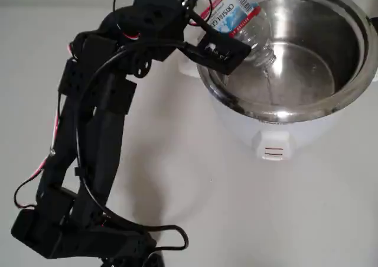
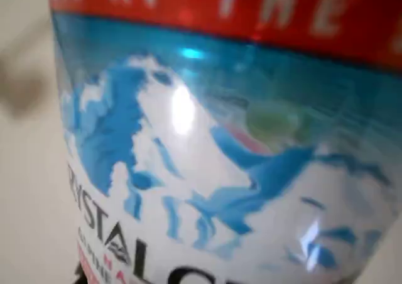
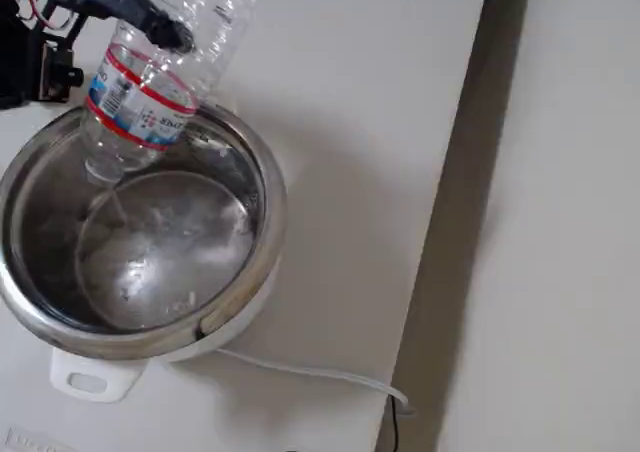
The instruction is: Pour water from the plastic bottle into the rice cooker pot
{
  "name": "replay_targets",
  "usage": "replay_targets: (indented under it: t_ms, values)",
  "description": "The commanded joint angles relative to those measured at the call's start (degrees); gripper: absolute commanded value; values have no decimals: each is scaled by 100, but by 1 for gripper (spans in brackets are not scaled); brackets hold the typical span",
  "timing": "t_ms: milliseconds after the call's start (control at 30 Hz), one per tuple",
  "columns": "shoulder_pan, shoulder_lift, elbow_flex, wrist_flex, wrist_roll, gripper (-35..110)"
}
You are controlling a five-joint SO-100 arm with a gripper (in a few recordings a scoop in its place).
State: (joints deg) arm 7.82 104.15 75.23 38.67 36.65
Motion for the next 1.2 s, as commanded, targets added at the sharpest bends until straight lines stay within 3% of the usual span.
replay_targets:
  t_ms: [0,800,1000,1167]
  values:
    - [97,158,-545,-53,114,17]
    - [185,132,-545,-123,369,17]
    - [79,167,-527,-123,-791,17]
    - [-123,158,-483,-44,-2918,17]
